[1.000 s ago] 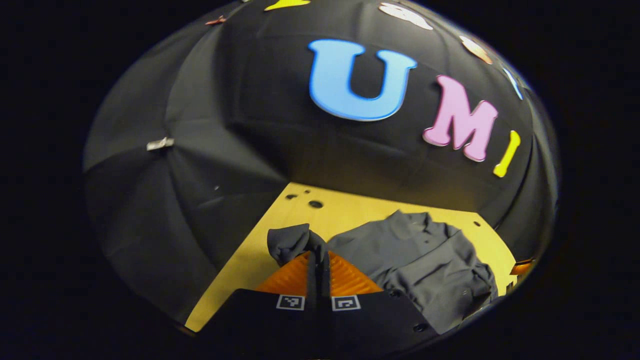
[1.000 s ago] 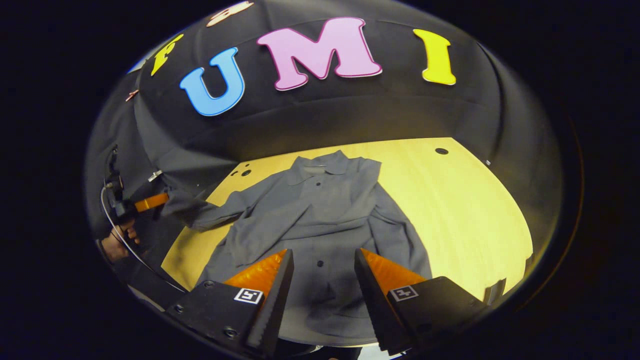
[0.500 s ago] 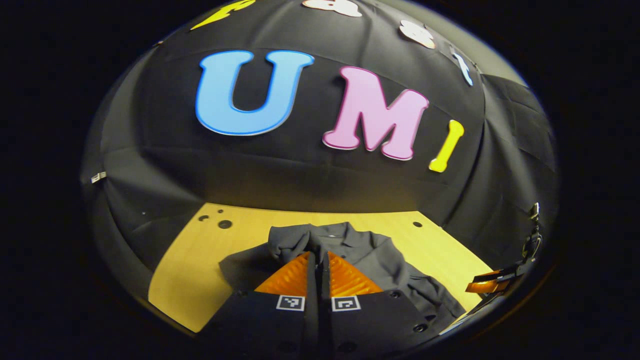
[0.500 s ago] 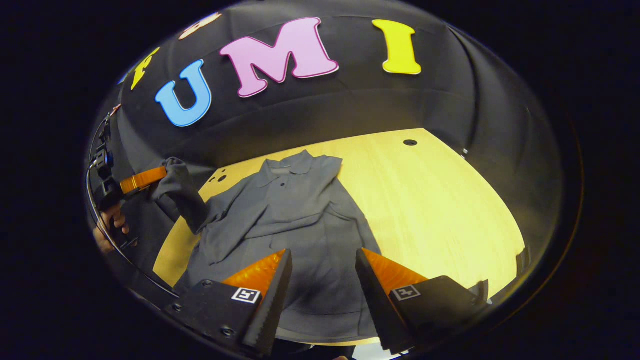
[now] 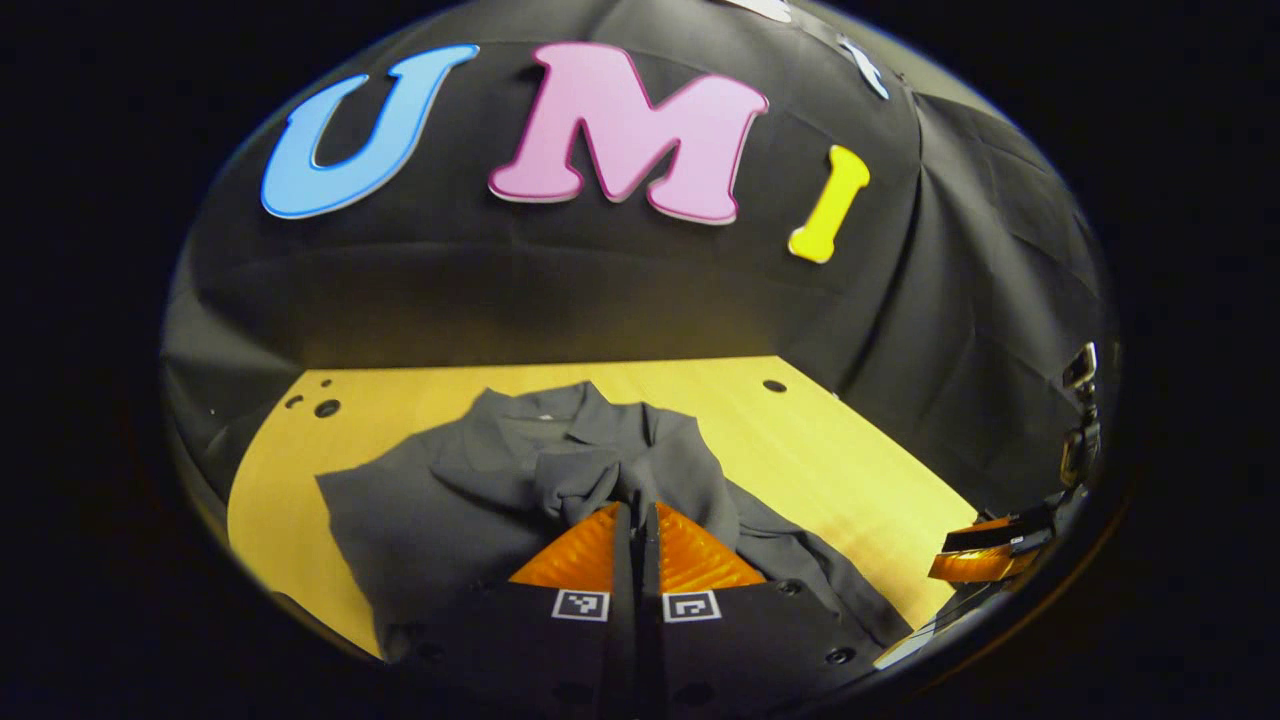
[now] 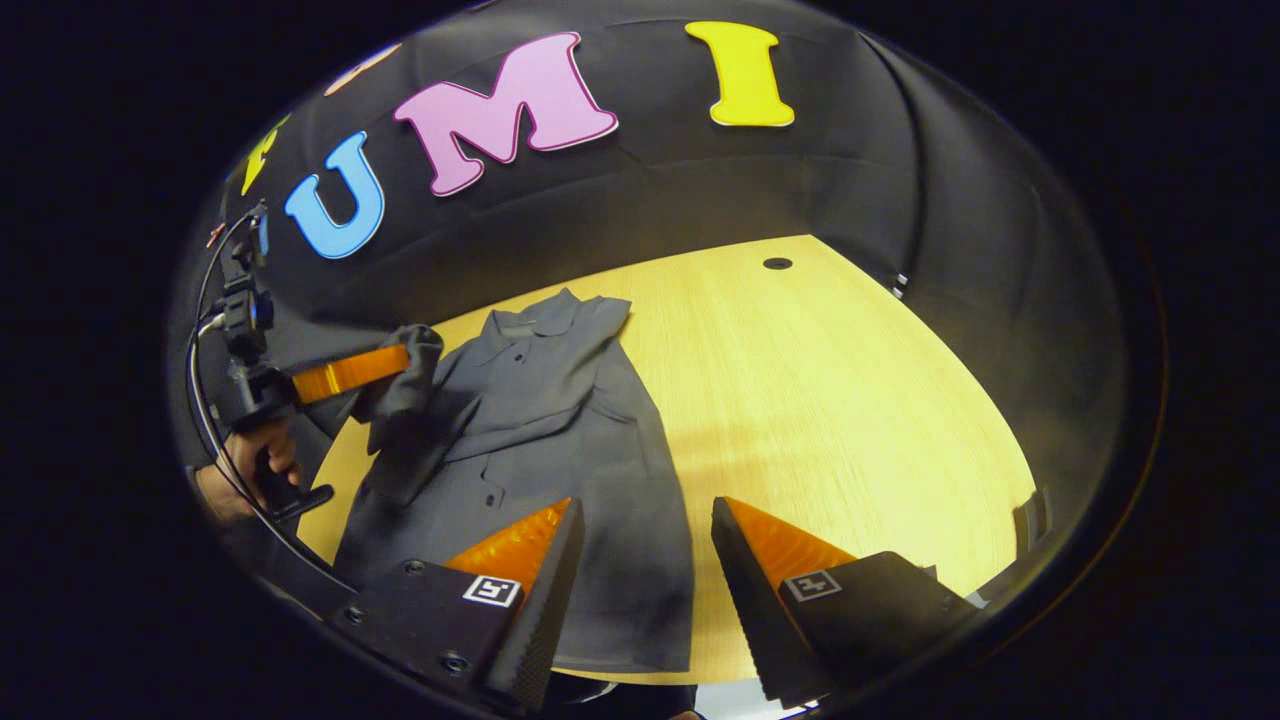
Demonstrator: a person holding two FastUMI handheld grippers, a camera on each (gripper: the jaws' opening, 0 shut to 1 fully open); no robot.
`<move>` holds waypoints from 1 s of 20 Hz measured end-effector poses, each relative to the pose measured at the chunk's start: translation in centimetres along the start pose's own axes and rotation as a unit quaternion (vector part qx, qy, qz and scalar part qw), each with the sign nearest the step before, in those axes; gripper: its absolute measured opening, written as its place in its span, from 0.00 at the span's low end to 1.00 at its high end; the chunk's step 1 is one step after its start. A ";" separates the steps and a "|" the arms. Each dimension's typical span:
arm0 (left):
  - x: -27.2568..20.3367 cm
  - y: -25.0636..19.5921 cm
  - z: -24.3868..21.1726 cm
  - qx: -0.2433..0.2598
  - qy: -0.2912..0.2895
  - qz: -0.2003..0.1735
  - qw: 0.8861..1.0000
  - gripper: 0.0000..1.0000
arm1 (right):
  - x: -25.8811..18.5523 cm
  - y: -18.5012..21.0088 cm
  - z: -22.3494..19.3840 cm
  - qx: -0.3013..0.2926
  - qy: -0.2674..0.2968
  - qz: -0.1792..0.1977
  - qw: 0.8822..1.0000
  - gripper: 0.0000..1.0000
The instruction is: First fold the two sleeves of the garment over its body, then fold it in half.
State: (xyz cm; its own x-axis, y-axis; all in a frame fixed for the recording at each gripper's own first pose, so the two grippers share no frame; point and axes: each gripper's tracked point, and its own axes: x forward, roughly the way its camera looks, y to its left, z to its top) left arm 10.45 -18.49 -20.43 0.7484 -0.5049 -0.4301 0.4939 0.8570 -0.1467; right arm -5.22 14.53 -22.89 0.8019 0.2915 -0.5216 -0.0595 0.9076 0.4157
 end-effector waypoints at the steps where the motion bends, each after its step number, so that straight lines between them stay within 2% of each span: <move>1: 1.2 -0.7 -1.1 0.004 0.010 -0.001 1.000 0.05 | 0.2 -0.2 -0.1 0.001 0.004 0.002 1.000 0.80; 5: 4.5 -2.9 -5.3 0.014 0.051 -0.022 0.998 0.06 | 0.8 -0.9 -1.0 -0.006 0.020 0.010 1.000 0.80; 7: 5.4 -3.6 -6.8 0.007 0.063 -0.031 0.998 0.11 | 0.9 -1.1 -1.3 -0.007 0.028 0.014 0.999 0.80; 8: 5.5 -3.6 -7.0 0.006 0.063 -0.025 0.998 0.18 | 1.1 -1.1 -1.5 -0.006 0.029 0.016 0.999 0.80; 9: 5.6 -3.9 -7.4 0.005 0.063 -0.030 0.998 0.22 | 1.2 -1.2 -1.4 -0.004 0.031 0.018 0.999 0.71; 10: 5.4 -3.9 -7.3 0.006 0.059 -0.027 0.998 0.53 | 1.3 -1.1 -1.4 0.000 0.033 0.021 0.999 0.80; 14: 3.2 -3.6 -6.0 -0.006 0.037 -0.027 0.999 0.98 | 1.4 -0.7 -1.4 -0.004 0.040 0.031 0.999 0.89; 15: 2.0 -3.0 -5.8 -0.008 0.032 -0.022 0.999 0.96 | 1.3 -0.5 -1.6 -0.006 0.044 0.033 0.998 0.90; 16: 0.6 -2.2 -5.4 -0.011 0.026 -0.014 1.000 0.96 | 1.0 -0.3 -1.9 -0.007 0.047 0.035 0.998 0.83; 17: -0.8 -1.5 -5.1 -0.016 0.019 -0.008 1.000 0.96 | 0.8 -0.1 -2.1 -0.008 0.051 0.037 0.998 0.93; 20: -6.2 1.2 -5.0 -0.028 0.008 0.018 0.999 0.96 | -0.2 0.5 -3.8 -0.020 0.072 0.040 0.996 0.98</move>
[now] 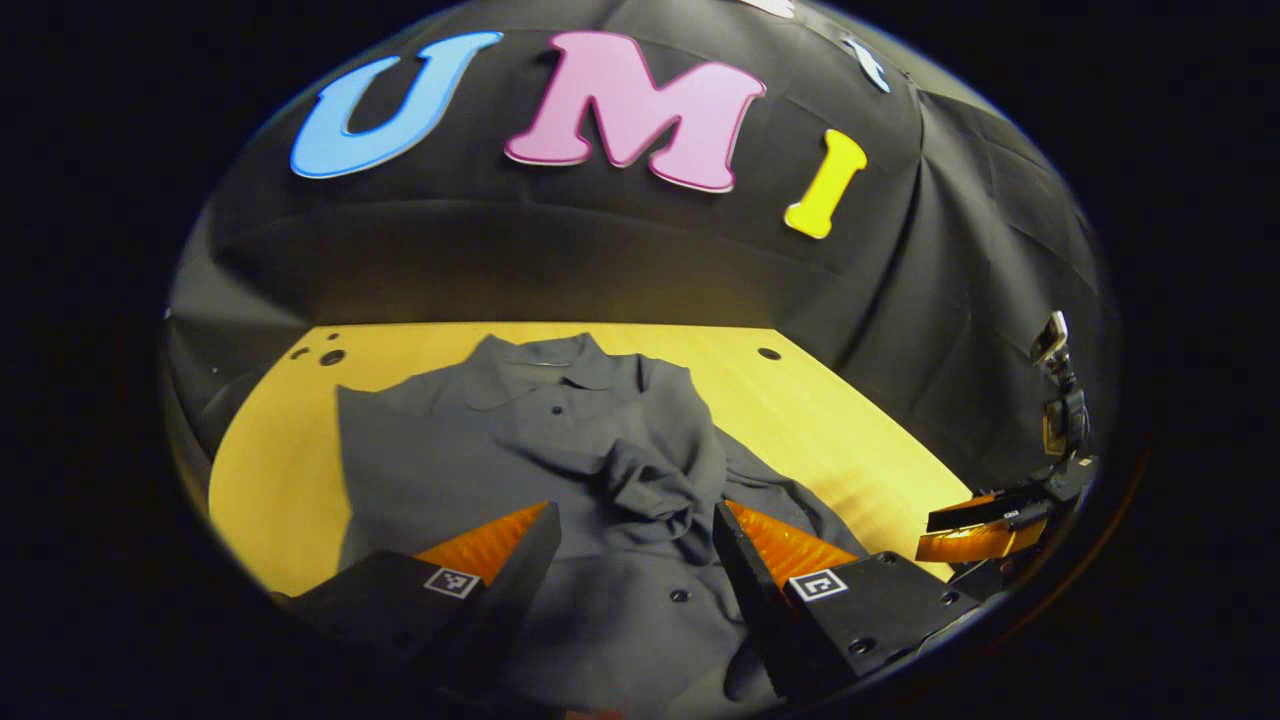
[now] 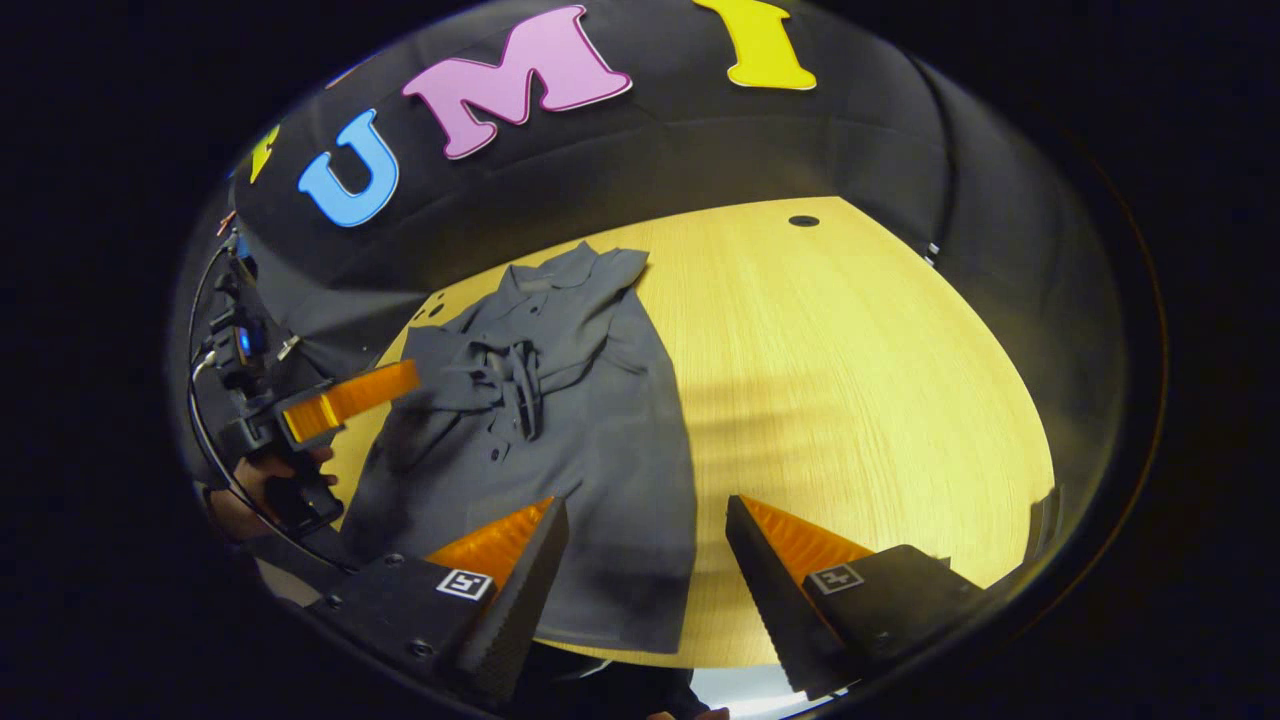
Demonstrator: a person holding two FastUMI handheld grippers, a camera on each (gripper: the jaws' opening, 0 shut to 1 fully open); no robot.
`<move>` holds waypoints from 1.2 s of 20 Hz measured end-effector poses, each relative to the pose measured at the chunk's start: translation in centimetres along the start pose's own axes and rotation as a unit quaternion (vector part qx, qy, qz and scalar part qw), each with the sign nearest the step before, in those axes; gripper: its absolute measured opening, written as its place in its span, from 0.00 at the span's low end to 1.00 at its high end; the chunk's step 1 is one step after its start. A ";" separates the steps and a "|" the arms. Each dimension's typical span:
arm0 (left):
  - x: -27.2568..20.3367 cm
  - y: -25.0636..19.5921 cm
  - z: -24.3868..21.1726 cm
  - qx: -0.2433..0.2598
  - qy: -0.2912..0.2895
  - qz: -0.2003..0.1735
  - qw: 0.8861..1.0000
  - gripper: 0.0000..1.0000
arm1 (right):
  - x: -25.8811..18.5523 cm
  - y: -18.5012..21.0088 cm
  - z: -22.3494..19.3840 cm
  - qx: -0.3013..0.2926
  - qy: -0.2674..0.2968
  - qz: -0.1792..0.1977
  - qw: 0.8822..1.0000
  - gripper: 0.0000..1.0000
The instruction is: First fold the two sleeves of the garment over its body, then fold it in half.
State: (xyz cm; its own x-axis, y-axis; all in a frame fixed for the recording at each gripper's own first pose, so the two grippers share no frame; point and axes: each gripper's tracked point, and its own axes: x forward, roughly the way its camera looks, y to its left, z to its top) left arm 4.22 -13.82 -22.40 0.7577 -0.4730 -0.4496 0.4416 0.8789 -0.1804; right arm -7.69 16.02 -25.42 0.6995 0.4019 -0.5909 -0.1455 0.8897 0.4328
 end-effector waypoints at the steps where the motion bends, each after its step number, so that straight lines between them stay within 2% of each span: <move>1: -1.9 1.0 -0.3 -0.002 0.000 0.009 1.000 0.92 | -0.4 0.1 -0.8 -0.008 0.008 -0.003 1.000 0.98; 2: -3.5 2.1 -0.6 -0.002 0.001 0.020 1.000 0.96 | -0.7 0.1 -1.6 -0.016 0.015 -0.006 1.000 0.99; 7: -10.7 7.2 -5.6 0.003 0.035 0.069 0.997 0.96 | -1.3 0.0 -5.5 -0.040 0.052 -0.033 0.997 0.99; 13: -14.2 13.5 -14.7 -0.003 0.127 0.137 0.982 0.97 | 0.1 0.0 -8.8 -0.031 0.085 -0.054 0.994 0.99; 18: -14.7 15.0 -19.1 -0.017 0.177 0.143 0.974 0.96 | 1.9 0.6 -9.8 -0.069 0.099 -0.064 0.991 0.99; 21: -14.3 15.7 -21.1 -0.012 0.208 0.147 0.967 0.96 | 2.9 0.5 -9.9 -0.115 0.104 -0.086 0.984 0.99; 22: -14.1 15.6 -20.6 -0.017 0.197 0.148 0.969 0.94 | 3.2 1.0 -9.6 -0.127 0.100 -0.081 0.984 1.00; 23: -14.1 15.6 -20.8 -0.021 0.206 0.152 0.966 0.95 | 3.2 1.4 -9.7 -0.129 0.102 -0.080 0.983 1.00; 24: -13.9 15.2 -20.3 -0.016 0.199 0.143 0.969 0.99 | 3.4 1.7 -9.6 -0.126 0.094 -0.076 0.985 0.97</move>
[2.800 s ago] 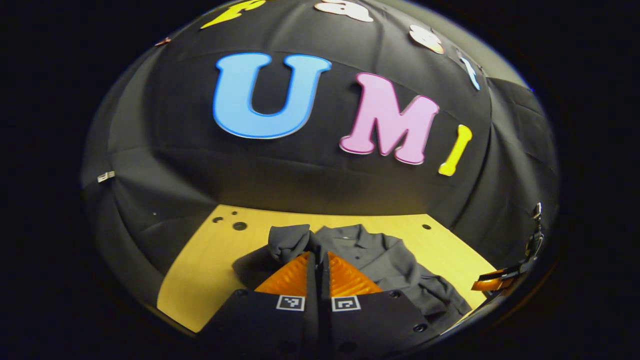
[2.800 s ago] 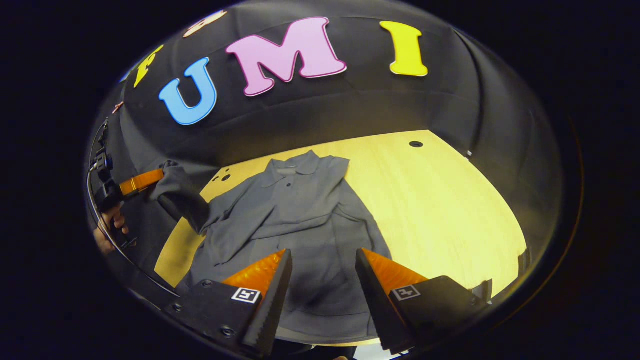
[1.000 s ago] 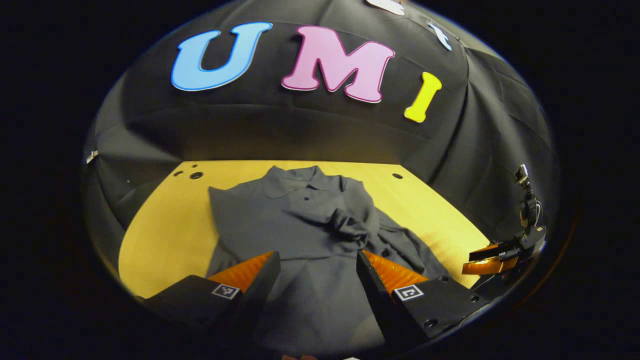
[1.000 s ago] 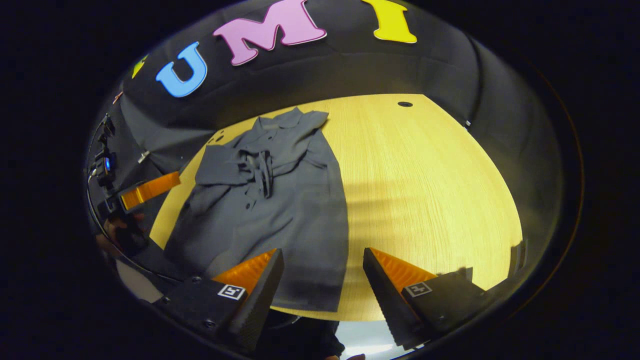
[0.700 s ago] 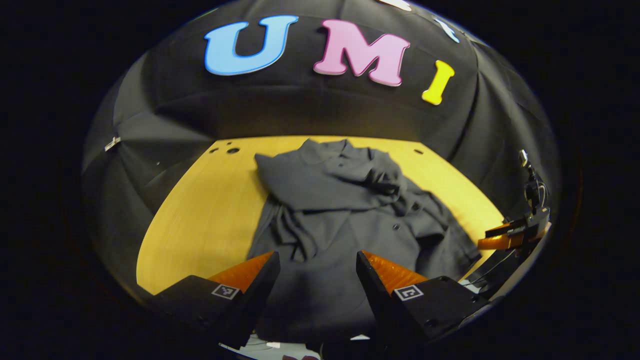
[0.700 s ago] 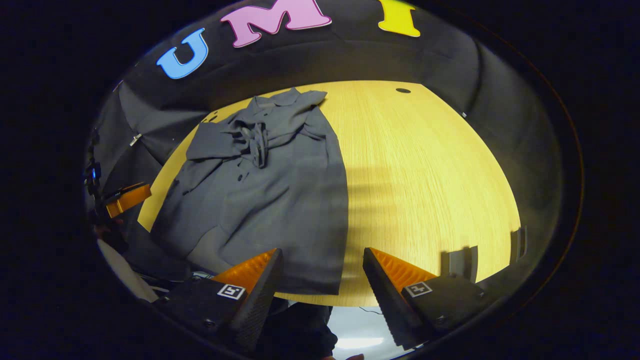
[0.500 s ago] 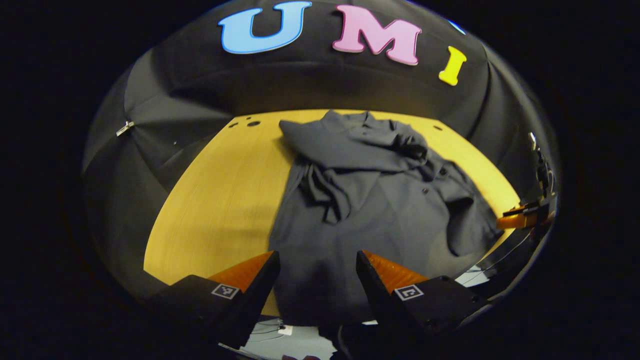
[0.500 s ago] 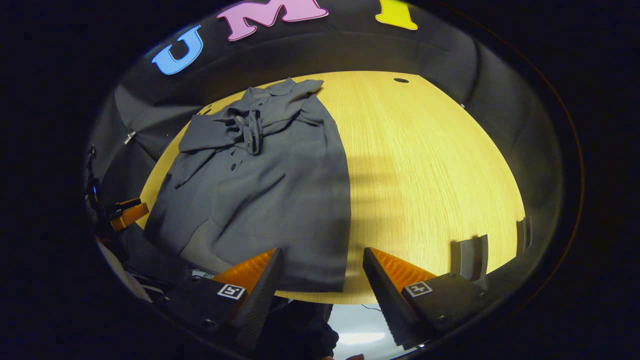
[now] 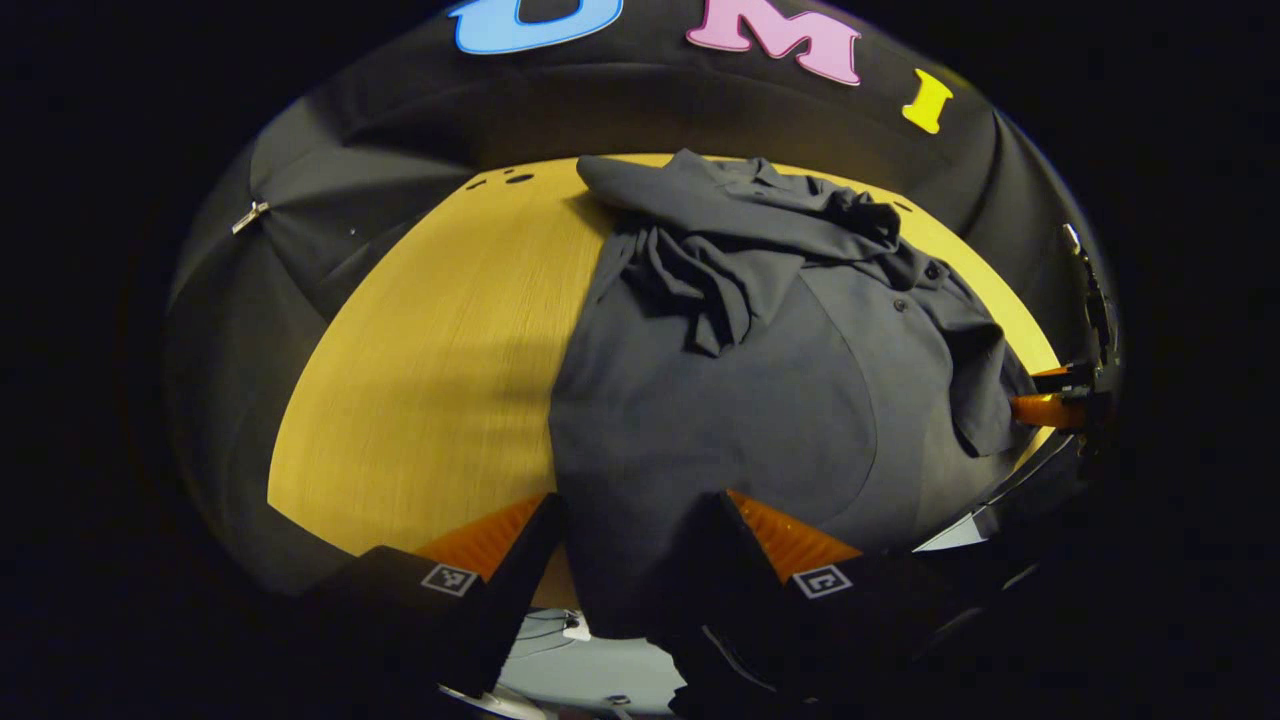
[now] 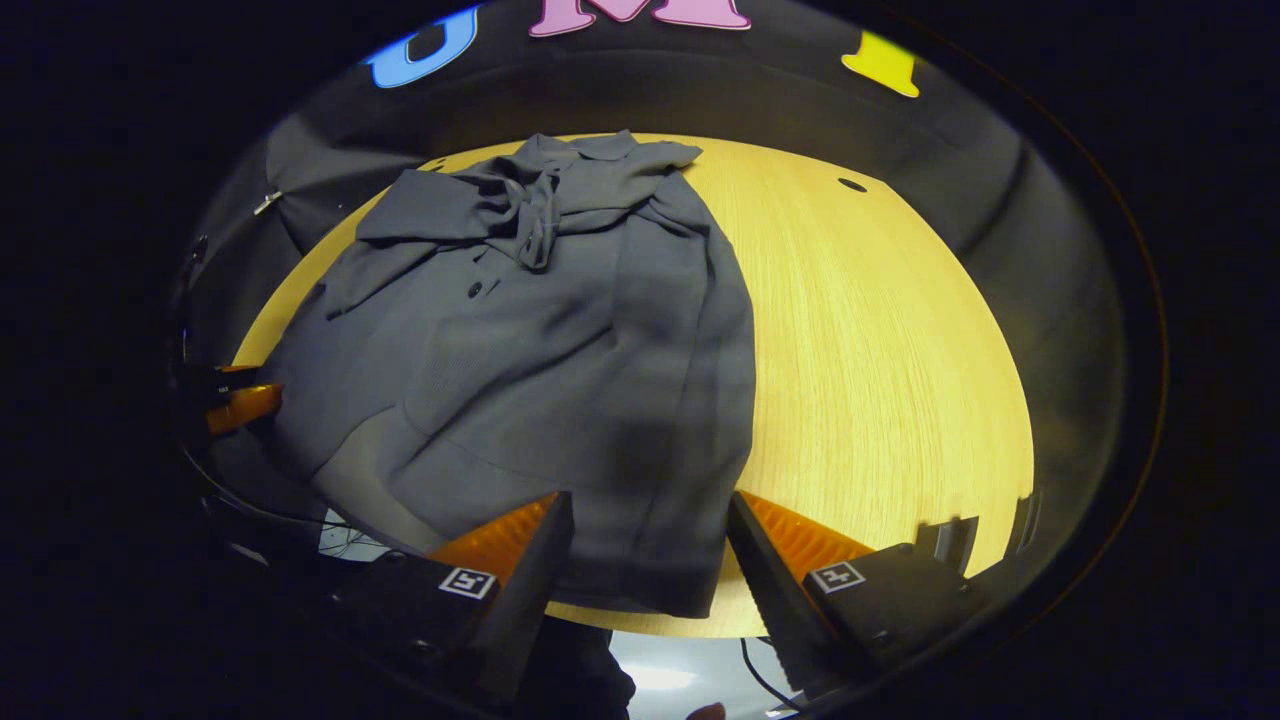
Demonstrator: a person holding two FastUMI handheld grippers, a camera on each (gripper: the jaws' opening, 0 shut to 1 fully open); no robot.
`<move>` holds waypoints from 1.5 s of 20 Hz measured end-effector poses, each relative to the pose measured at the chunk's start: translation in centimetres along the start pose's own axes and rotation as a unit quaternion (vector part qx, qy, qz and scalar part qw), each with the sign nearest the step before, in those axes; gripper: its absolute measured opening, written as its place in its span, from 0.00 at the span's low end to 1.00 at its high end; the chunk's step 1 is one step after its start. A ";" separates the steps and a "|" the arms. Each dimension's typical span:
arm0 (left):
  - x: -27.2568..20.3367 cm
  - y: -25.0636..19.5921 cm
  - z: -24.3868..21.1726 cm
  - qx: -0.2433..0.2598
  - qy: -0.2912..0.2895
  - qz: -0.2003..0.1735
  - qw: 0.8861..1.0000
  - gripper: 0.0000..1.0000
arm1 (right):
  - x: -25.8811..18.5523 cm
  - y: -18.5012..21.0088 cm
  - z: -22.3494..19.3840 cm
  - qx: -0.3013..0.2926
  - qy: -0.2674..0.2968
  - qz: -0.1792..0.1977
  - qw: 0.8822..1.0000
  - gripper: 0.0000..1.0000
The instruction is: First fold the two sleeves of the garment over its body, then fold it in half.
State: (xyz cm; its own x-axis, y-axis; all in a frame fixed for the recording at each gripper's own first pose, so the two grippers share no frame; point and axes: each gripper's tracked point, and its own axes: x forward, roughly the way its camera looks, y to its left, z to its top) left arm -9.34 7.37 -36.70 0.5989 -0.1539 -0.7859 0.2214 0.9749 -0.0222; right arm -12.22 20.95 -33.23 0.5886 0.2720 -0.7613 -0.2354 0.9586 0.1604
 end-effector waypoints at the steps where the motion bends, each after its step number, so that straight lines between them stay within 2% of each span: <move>1: 0.4 -0.9 -0.1 0.021 0.000 -0.015 1.000 0.77 | 0.4 0.9 0.2 -0.007 -0.004 0.007 1.000 0.87; 2: 0.6 -2.0 0.3 0.042 -0.006 -0.031 0.999 0.55 | 0.6 2.1 0.8 -0.022 -0.012 0.031 0.999 0.72; 4: 1.6 -2.9 1.2 0.055 0.005 -0.033 0.998 0.11 | 1.1 3.1 1.0 -0.035 -0.007 0.050 0.998 0.08; 7: 0.8 -2.6 1.7 -0.001 0.034 -0.055 0.998 0.06 | 0.3 4.0 1.3 0.002 -0.007 0.084 0.996 0.06; 11: -3.3 -2.4 3.8 0.006 0.001 -0.095 0.996 0.05 | -4.0 4.7 2.0 0.042 -0.042 0.123 0.991 0.05; 13: -4.3 -2.4 4.5 -0.006 0.015 -0.124 0.992 0.06 | -6.3 4.8 1.9 0.052 -0.046 0.140 0.988 0.05; 15: -4.7 -1.8 6.4 -0.023 0.027 -0.137 0.990 0.05 | -8.0 4.7 2.1 0.062 -0.057 0.149 0.985 0.05; 18: -6.7 -1.2 10.2 -0.048 -0.004 -0.150 0.988 0.05 | -10.3 4.7 6.4 0.098 -0.114 0.155 0.976 0.05; 22: -9.2 -0.2 17.0 -0.080 -0.076 -0.151 0.982 0.05 | -11.8 3.6 14.3 0.128 -0.204 0.144 0.960 0.05; 26: -8.4 -0.3 23.9 -0.107 -0.139 -0.148 0.973 0.05 | -12.2 3.1 21.9 0.122 -0.274 0.138 0.944 0.05; 30: -6.1 0.3 29.9 -0.127 -0.179 -0.135 0.966 0.05 | -10.3 2.4 27.9 0.120 -0.313 0.124 0.934 0.05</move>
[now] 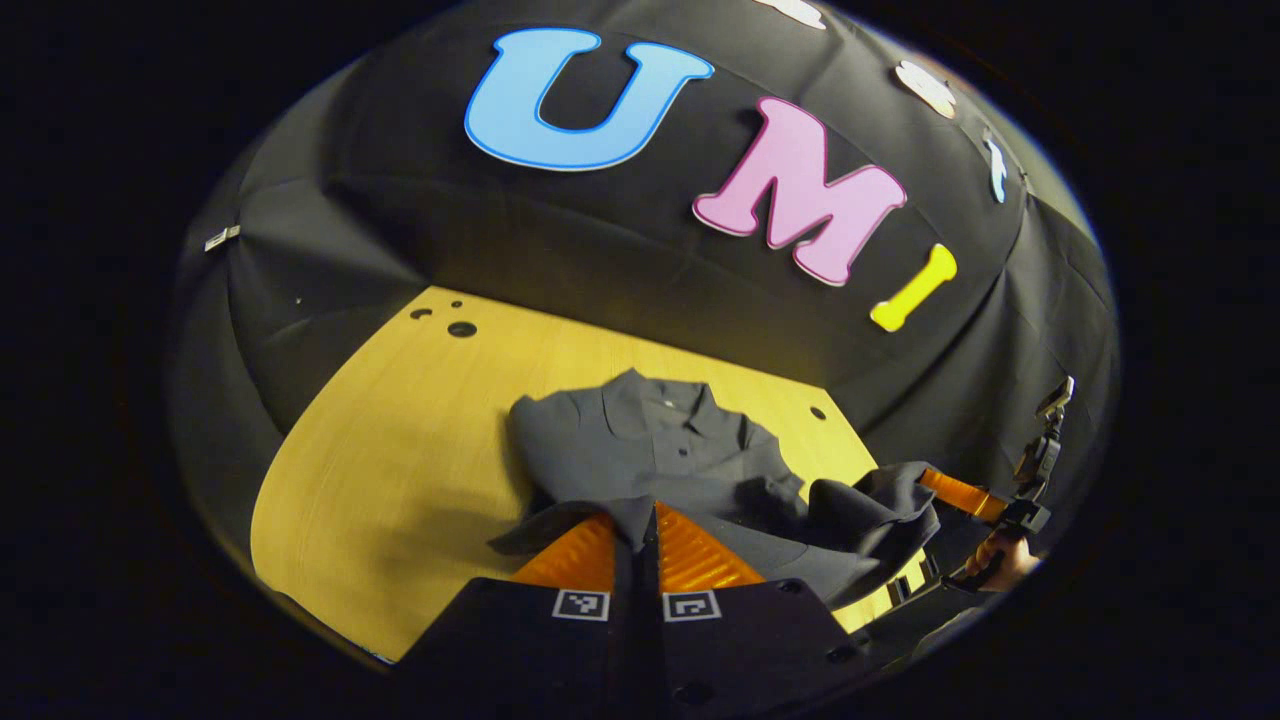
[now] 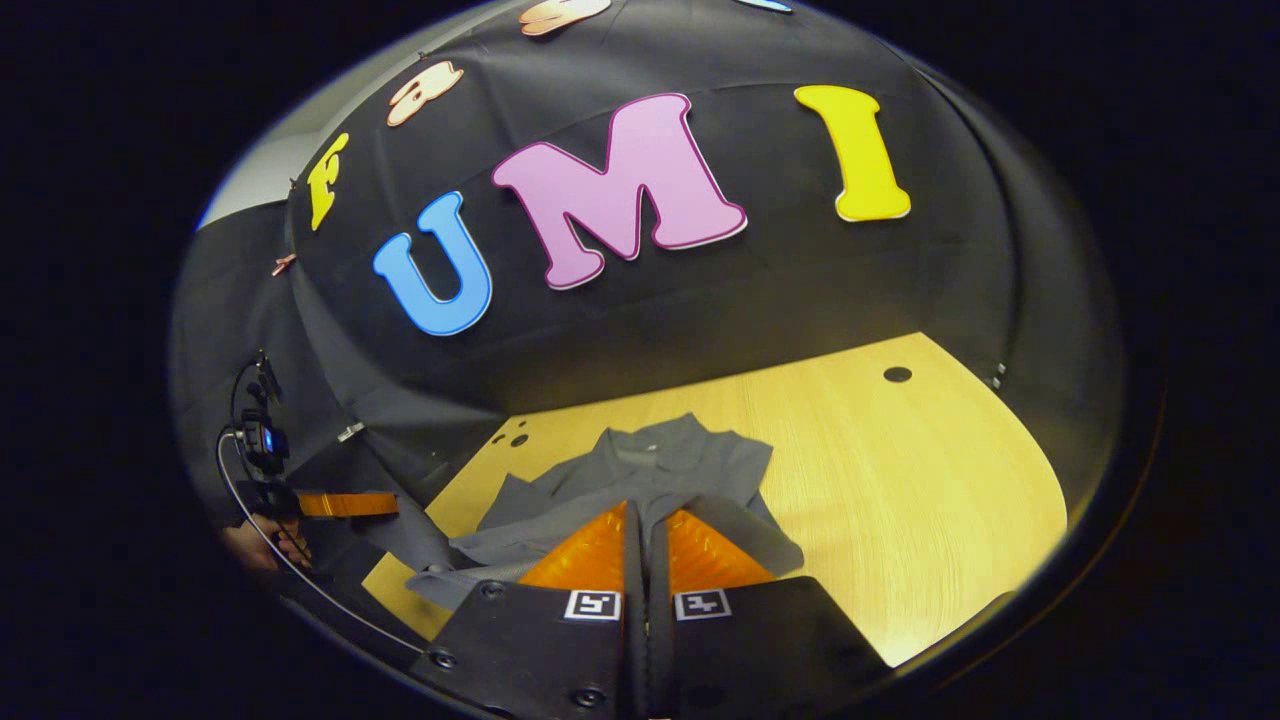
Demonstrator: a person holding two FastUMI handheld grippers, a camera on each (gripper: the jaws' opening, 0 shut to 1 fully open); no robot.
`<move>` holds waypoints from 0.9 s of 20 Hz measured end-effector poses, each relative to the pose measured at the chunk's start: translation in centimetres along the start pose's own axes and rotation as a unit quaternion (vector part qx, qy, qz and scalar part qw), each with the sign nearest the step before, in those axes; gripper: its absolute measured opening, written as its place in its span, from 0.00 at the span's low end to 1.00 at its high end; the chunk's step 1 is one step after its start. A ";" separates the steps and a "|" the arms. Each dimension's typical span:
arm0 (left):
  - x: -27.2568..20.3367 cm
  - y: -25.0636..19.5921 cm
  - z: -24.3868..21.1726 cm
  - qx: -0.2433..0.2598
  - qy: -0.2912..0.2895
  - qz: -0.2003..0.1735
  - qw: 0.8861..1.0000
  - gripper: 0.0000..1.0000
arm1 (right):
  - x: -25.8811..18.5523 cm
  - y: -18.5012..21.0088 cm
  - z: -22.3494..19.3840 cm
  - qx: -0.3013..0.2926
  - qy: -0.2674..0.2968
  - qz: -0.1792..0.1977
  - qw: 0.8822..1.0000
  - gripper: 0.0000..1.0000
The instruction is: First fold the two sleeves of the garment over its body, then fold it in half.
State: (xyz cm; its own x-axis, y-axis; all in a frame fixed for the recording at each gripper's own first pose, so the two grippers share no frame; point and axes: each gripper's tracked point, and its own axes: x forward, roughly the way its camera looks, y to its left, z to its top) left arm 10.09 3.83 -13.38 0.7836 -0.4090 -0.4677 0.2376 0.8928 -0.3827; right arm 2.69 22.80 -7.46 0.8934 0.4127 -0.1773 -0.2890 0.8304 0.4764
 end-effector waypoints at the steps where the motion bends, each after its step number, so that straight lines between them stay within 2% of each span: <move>1: 0.9 0.2 1.1 -0.002 -0.011 0.004 1.000 0.05 | 1.3 -0.2 0.7 -0.003 -0.006 -0.003 1.000 0.05; 6: 6.6 1.9 5.8 -0.023 -0.046 0.021 0.998 0.05 | 7.4 -2.9 2.8 -0.014 -0.025 -0.035 0.999 0.05; 10: 12.6 3.8 8.1 -0.022 -0.060 0.035 0.997 0.05 | 12.9 -5.9 2.8 -0.024 -0.019 -0.063 0.998 0.05; 17: 23.0 6.8 6.8 0.023 -0.032 0.069 0.997 0.05 | 21.7 -10.7 -0.9 -0.031 0.025 -0.095 0.995 0.05; 18: 24.2 7.5 6.2 0.028 -0.023 0.076 0.996 0.02 | 22.7 -11.6 -1.7 -0.029 0.033 -0.100 0.994 0.05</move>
State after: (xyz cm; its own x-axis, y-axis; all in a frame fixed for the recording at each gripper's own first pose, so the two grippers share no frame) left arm 34.45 1.79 -22.61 0.8380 -0.2599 -0.4798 0.1441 0.9534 -0.2649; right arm 25.71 23.17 -18.43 0.9108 0.2598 -0.3207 -0.1293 0.9175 0.3761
